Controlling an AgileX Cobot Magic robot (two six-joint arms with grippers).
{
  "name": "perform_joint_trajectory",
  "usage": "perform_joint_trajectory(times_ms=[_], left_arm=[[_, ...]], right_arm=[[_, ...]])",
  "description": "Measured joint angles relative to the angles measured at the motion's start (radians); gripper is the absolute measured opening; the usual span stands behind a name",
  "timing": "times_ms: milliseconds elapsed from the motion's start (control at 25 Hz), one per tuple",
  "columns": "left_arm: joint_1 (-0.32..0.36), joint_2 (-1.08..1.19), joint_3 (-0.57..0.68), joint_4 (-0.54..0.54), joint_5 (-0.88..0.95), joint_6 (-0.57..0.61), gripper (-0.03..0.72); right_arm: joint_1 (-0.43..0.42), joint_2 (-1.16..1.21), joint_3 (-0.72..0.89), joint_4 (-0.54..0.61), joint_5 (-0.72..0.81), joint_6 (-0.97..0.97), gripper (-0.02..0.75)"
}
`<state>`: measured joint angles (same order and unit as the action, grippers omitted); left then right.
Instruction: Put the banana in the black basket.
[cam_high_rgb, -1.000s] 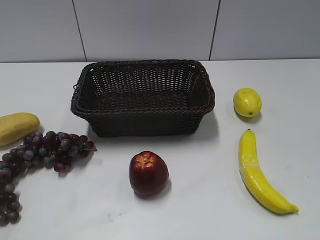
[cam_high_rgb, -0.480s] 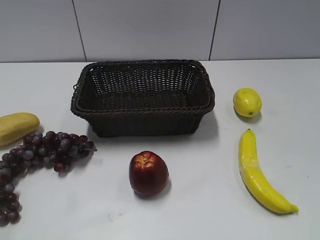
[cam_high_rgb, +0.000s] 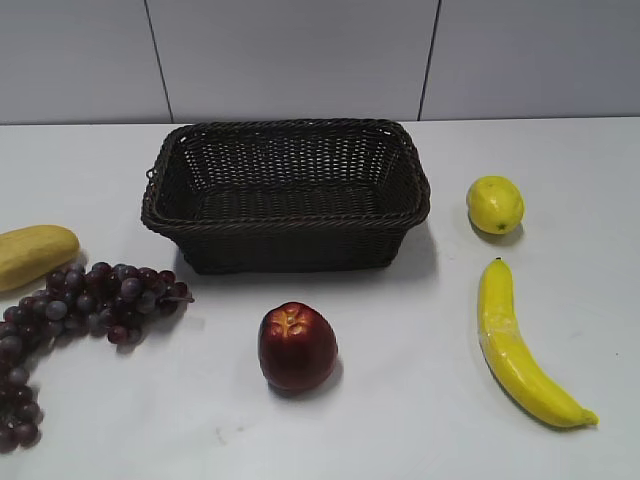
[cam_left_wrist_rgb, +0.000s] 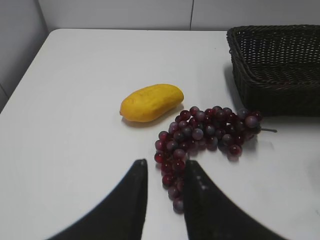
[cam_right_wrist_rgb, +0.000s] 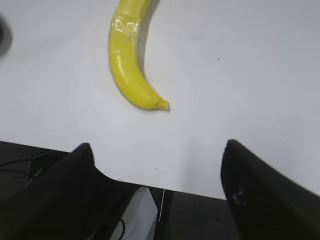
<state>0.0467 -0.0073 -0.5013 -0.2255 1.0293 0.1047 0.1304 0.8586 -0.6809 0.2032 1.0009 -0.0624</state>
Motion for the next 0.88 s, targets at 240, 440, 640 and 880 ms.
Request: perform_joint_trajectory(times_ms=[240, 440, 640, 880], left_arm=[[0.0, 0.0, 0.0, 0.0, 0.0, 0.0, 0.237], [0.0, 0.0, 0.0, 0.0, 0.0, 0.0, 0.237], [0.0, 0.0, 0.0, 0.0, 0.0, 0.0, 0.237], [0.0, 0.0, 0.0, 0.0, 0.0, 0.0, 0.237]], right_arm=[[0.009, 0.275, -0.11, 0.011, -0.047, -0.057, 0.592], [0.137, 0.467, -0.14, 0.01, -0.135, -0.061, 0.592], [0.231, 0.642, -0.142, 0.019, -0.311, -0.033, 0.592], [0.236, 0.846, -0.142, 0.017, -0.387, -0.015, 0.592]])
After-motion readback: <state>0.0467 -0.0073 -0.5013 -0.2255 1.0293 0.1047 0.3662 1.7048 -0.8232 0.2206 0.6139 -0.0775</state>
